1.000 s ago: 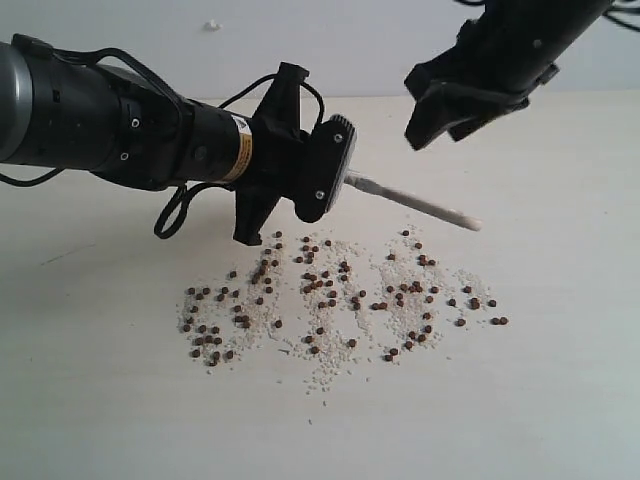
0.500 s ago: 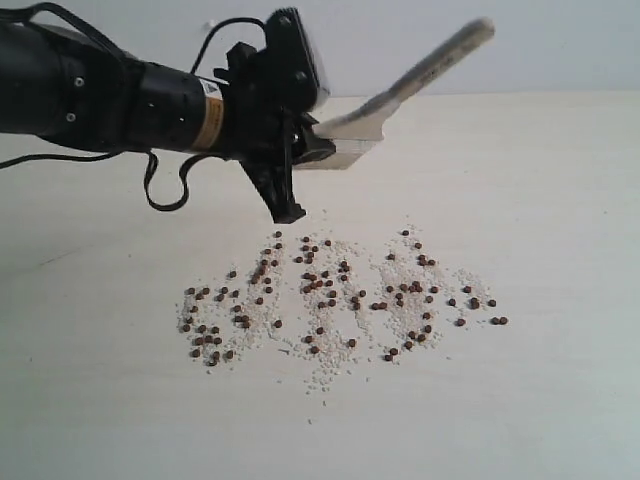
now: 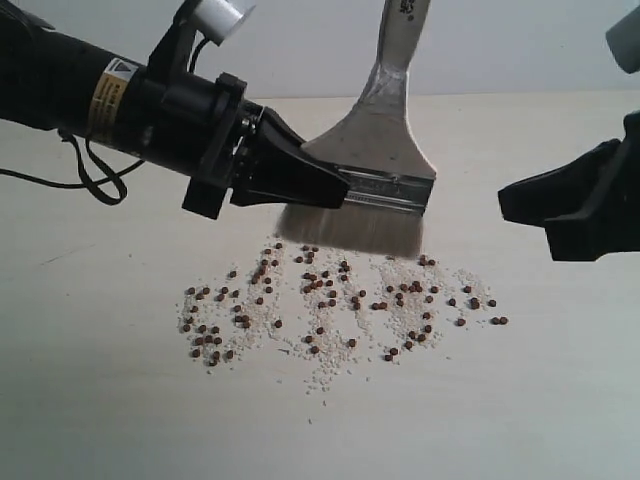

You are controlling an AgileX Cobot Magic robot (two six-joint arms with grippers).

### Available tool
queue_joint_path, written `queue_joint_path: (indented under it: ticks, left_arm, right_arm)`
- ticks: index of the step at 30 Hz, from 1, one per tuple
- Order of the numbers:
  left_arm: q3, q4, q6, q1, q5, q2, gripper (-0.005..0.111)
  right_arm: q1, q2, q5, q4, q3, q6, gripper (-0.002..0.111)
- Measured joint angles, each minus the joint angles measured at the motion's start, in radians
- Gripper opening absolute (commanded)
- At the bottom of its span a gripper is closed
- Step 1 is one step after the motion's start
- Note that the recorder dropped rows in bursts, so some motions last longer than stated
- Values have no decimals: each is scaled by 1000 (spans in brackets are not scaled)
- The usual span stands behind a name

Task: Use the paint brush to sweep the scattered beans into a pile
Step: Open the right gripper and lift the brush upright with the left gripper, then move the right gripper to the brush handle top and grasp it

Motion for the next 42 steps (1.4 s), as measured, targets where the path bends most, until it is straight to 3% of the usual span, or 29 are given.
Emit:
queue_joint_path:
  ticks: [4,12,15,20,28,37,40,42]
  left_arm:
    - [27,5,21,0,-18,9,0]
    - [32,5,54,30,-20,79,0]
    - [32,5,65,42,-18,83,0]
    - [32,5,79,84,-18,83,0]
    - [32,5,91,114,-16,83,0]
    - [32,5,127,114,-18,83,0]
    - [32,5,152,114,-18,83,0]
    - [32,5,161,114,-18,83,0]
  right_arm:
    - [0,0,27,180,5,-192,0]
    - [0,64,14,717,92,-737,0]
    - [0,110,47,818,94,-902,0]
    - [-32,226,111,843,92,-1048,0]
    - [-200,449,487,849,-29,-1153,0]
    - [-233,689,518,816,-157,-1124,1]
    - [-233,715,518,834,-169,-1122,12]
    - [-233,715,520,840,-174,-1120,28]
